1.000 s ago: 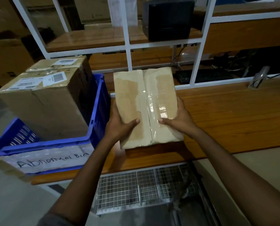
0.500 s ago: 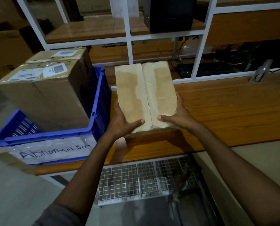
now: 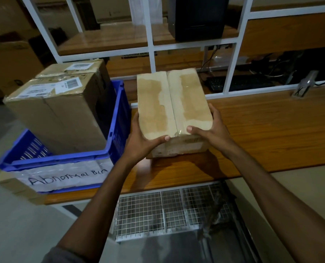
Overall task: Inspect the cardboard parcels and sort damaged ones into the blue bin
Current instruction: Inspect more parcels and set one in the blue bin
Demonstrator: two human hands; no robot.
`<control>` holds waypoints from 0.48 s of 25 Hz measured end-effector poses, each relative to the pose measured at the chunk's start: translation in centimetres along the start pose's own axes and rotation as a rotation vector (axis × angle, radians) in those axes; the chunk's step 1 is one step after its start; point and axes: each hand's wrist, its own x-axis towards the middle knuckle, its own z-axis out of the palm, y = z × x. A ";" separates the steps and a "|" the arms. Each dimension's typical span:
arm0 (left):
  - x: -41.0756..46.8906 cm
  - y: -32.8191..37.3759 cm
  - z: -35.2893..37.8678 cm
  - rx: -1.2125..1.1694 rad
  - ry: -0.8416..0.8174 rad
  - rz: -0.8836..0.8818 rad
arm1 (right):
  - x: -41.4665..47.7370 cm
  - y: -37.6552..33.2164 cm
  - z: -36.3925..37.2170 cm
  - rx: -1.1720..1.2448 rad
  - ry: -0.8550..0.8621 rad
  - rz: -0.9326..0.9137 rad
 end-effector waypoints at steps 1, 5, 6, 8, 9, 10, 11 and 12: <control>0.0 0.6 -0.4 0.031 0.030 0.019 | 0.0 -0.5 -0.3 0.008 -0.004 -0.019; 0.2 2.5 -1.5 0.112 0.059 0.121 | -0.4 -2.1 -1.4 -0.036 -0.025 -0.107; 0.2 2.9 -1.9 0.110 0.064 0.134 | -0.5 -2.6 -1.6 -0.039 -0.014 -0.125; 0.2 3.7 -2.5 0.075 0.112 0.126 | -0.5 -3.8 -2.0 -0.041 0.035 -0.144; 0.2 4.2 -2.8 0.050 0.140 0.121 | -0.4 -4.4 -2.1 -0.050 0.058 -0.155; 0.2 4.6 -3.0 0.025 0.161 0.110 | -0.4 -4.8 -2.3 -0.053 0.084 -0.163; 0.2 5.0 -3.1 0.008 0.175 0.093 | -0.4 -5.1 -2.3 -0.048 0.121 -0.162; 0.2 5.3 -3.0 0.004 0.183 0.075 | -0.3 -5.4 -2.1 -0.038 0.167 -0.149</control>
